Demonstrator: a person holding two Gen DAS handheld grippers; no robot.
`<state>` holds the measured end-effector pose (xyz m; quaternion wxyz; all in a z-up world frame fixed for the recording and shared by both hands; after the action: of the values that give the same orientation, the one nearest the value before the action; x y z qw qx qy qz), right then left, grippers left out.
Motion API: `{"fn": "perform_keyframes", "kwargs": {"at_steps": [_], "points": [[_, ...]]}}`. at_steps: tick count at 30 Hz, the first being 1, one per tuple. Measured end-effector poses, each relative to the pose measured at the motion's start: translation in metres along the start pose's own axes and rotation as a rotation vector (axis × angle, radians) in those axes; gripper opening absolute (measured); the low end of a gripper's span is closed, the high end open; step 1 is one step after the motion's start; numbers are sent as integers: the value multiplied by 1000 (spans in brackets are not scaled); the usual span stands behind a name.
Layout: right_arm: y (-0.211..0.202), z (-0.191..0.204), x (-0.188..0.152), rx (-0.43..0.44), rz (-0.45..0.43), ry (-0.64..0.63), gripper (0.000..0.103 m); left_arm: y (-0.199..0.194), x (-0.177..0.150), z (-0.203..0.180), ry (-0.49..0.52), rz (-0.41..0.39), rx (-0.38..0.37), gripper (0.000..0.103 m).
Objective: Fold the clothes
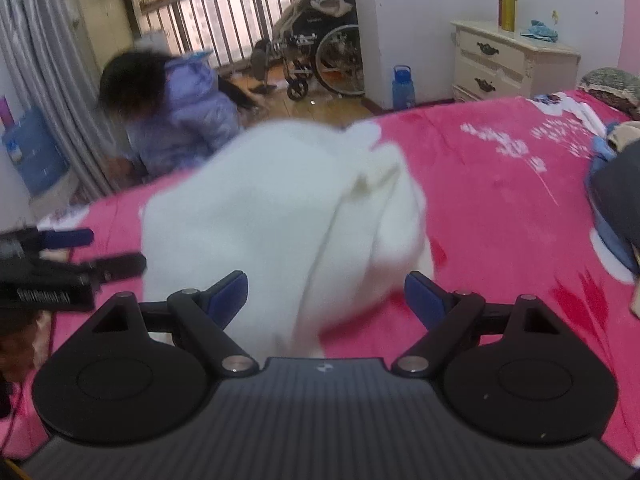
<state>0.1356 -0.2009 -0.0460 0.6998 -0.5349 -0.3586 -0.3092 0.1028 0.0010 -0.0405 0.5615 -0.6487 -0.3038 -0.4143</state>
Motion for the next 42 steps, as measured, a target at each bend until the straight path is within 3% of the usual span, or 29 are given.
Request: {"fn": "perform_keyframes", "kwargs": {"at_steps": [5,11,14,16,19,21,24,29,33,38,42], "points": [[49,-10,30,55,-34,78,86,27,1,1,4,-15,-22,102],[113,-22,26,91,60,244,83,46,-10,4,-31,-11,-73,82],[114,-18,28,117,52,260,65,55,-16,5,-49,-8,-98,65],[111,-14,32,134,36,251,40,61,-19,6,-61,-7,-114,50],[99,-3,39,167,-7,215,16,67,-24,7,-74,-6,-136,38],[88,8,44,219,-34,202,8,62,-26,10,-75,-11,-141,29],[68,33,50,359,-71,206,8,48,-28,19,-116,-15,-178,18],[34,95,23,563,22,148,7,17,-37,39,-179,-14,-206,22],[5,141,-8,678,95,81,7,-20,-44,72,-225,-38,-124,34],[-30,188,-54,800,215,-17,7,-73,-34,111,-278,-109,-12,54],[-65,223,-92,883,313,-134,7,-92,-12,105,-280,-156,-55,78]]}}
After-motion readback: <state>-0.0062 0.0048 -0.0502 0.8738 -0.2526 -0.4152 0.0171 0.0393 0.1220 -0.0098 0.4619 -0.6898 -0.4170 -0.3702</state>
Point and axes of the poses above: each gripper's, at about its wrist camera, not at the fingertips, and y roughly the way its jaws point, z to its left, x to its top, the point moved 7 cm from there along y, roughly the way its jaws point, and after that the axes turned 12 degrees about -z, right-handed, at the moved point
